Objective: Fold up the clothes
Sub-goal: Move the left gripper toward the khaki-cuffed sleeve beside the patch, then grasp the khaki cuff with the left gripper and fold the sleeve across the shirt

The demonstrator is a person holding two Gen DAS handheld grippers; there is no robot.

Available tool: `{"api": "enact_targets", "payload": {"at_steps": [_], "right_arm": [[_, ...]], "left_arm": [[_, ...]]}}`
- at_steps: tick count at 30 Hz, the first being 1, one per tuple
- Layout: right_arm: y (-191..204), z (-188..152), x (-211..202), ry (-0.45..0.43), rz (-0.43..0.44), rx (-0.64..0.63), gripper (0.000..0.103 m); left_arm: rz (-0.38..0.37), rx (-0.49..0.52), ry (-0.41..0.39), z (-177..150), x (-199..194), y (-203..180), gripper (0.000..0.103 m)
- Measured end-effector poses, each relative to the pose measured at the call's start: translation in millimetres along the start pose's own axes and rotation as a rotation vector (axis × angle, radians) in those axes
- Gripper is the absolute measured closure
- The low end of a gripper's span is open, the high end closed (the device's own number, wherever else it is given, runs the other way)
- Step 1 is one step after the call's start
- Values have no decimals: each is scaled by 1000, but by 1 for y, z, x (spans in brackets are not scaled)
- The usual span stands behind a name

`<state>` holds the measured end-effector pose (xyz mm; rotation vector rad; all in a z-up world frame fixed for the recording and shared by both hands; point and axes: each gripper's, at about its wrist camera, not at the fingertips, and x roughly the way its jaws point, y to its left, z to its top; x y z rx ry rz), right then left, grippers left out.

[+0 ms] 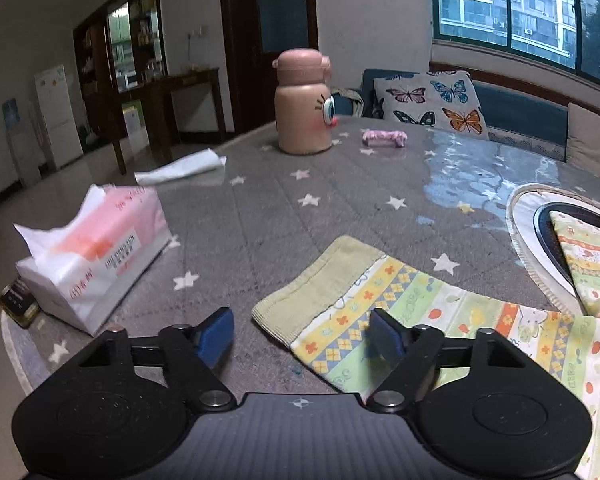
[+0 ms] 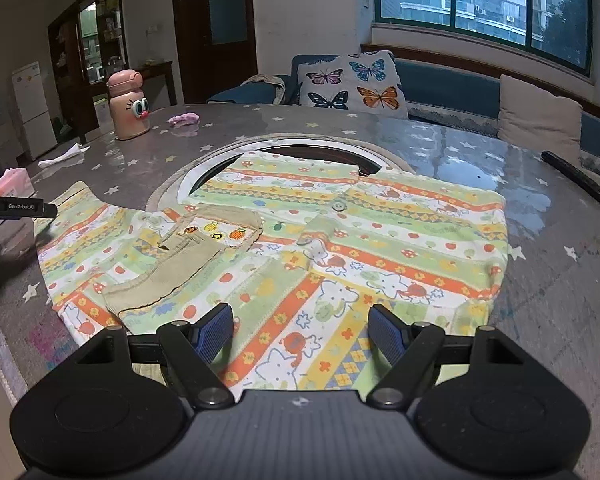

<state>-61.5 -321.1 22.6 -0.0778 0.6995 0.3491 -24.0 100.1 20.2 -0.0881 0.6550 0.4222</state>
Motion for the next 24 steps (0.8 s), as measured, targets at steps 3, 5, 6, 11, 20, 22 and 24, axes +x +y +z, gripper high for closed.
{"api": "enact_targets", "payload": {"at_steps": [3, 5, 6, 11, 20, 22, 24], "right_arm": [[-1, -1, -1, 2, -4, 7, 26], [-2, -1, -1, 4, -7, 14, 26], [-3, -1, -1, 3, -7, 18, 26], [-7, -2, -4, 0, -8, 37, 26], [-11, -2, -9, -17, -8, 54, 26], [-12, -2, -11, -21, -9, 58, 26], [-14, -2, -12, -25, -9, 62, 26]], "left_arm": [[-23, -13, 9, 0, 1, 1, 37], [-44, -16, 9, 0, 1, 0, 46], [-53, -19, 10, 0, 2, 0, 52], [-103, -17, 4, 2, 1, -3, 86], [-251, -23, -50, 12, -29, -19, 92], [-291, -12, -65, 16, -39, -27, 92], [-339, -2, -74, 20, -48, -37, 92]]}}
